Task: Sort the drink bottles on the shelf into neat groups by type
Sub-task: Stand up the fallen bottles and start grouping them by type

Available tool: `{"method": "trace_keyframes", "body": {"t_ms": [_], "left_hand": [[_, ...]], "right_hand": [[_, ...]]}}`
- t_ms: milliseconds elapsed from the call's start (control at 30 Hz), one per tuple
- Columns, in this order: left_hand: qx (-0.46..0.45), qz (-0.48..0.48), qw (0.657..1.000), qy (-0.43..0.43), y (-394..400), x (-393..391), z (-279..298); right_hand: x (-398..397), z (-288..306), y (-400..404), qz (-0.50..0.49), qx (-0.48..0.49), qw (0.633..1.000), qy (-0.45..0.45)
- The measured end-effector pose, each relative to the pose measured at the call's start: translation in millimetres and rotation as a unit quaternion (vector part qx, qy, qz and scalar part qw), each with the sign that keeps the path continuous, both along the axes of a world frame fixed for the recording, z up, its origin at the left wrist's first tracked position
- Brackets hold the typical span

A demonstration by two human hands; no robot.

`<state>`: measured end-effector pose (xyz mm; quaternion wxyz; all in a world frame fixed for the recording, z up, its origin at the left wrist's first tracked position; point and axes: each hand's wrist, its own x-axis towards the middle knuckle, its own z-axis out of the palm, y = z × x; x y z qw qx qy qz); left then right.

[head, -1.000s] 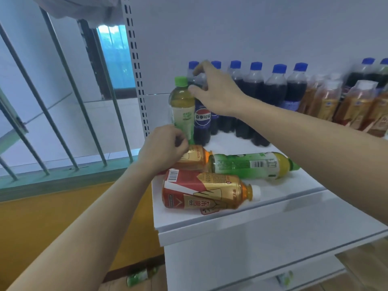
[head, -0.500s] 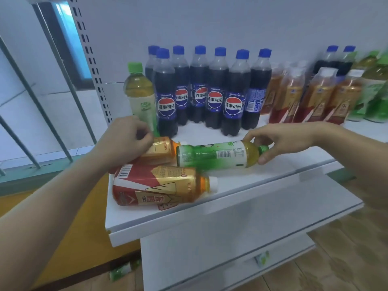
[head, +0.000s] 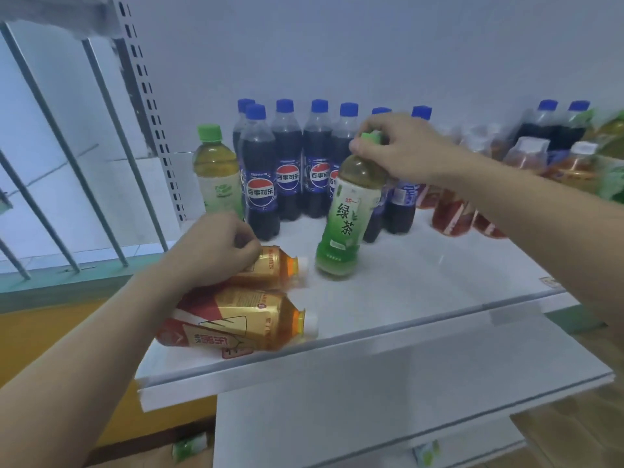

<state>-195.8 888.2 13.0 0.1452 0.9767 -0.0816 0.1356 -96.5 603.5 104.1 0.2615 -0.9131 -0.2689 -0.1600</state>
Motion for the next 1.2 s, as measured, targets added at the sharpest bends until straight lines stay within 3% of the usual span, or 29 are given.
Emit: {"method": "trace_keyframes", "body": {"t_ms": [133,333,400,467,533,600,700,800,933,1033,1100,1200], "left_hand": [[-0.002,0.017,1.000,-0.020,-5.5,-0.8,-5.1],[0.003,0.013,0.999,-0.037,-3.6,-3.3,-7.2],[-0.001,0.003,0.999,-0.038,0.3,-6.2,-3.7],[-0.033,-0.012,0.999,-0.018,11.8,-11.5,1.2],[-0.103,-0.038,0.994,-0.011,29.4,-19.7,1.9],[-0.193,-0.044,0.979,-0.052,46.8,-27.3,-7.2],[-0.347,-0.006,0.931,-0.114,64.2,-31.9,-33.6],[-0.473,-0.003,0.876,-0.093,67.4,-33.2,-55.2],[-0.489,-0.010,0.869,-0.075,69.3,-28.5,-67.7],[-0.462,-0.009,0.884,-0.071,73.3,-21.5,-71.5],[-0.425,0.004,0.903,-0.059,73.4,-18.3,-72.9],[-0.351,0.029,0.934,-0.060,71.0,-13.6,-71.0]], "right_hand": [[13.4,1.7,27.3,-0.006,-0.061,0.996,-0.058],[13.8,5.1,30.7,-0.042,-0.033,0.998,0.024],[1.4,-2.2,25.7,-0.069,-0.028,0.996,-0.048],[-14.7,-17.7,23.8,-0.085,-0.015,0.976,-0.202],[-34.2,-40.3,31.4,-0.023,-0.036,0.962,-0.269],[-46.3,-71.5,46.4,0.074,-0.100,0.974,-0.191],[-57.9,-113.3,74.1,0.102,-0.116,0.987,0.049],[-58.7,-133.7,90.0,0.066,-0.039,0.981,0.179],[-58.8,-128.4,93.3,0.028,0.122,0.940,0.318],[-56.4,-96.9,95.1,-0.012,0.185,0.962,0.202],[-53.9,-71.5,100.6,-0.016,0.164,0.983,0.084],[-51.7,-44.8,117.3,-0.045,0.087,0.995,0.001]]}}
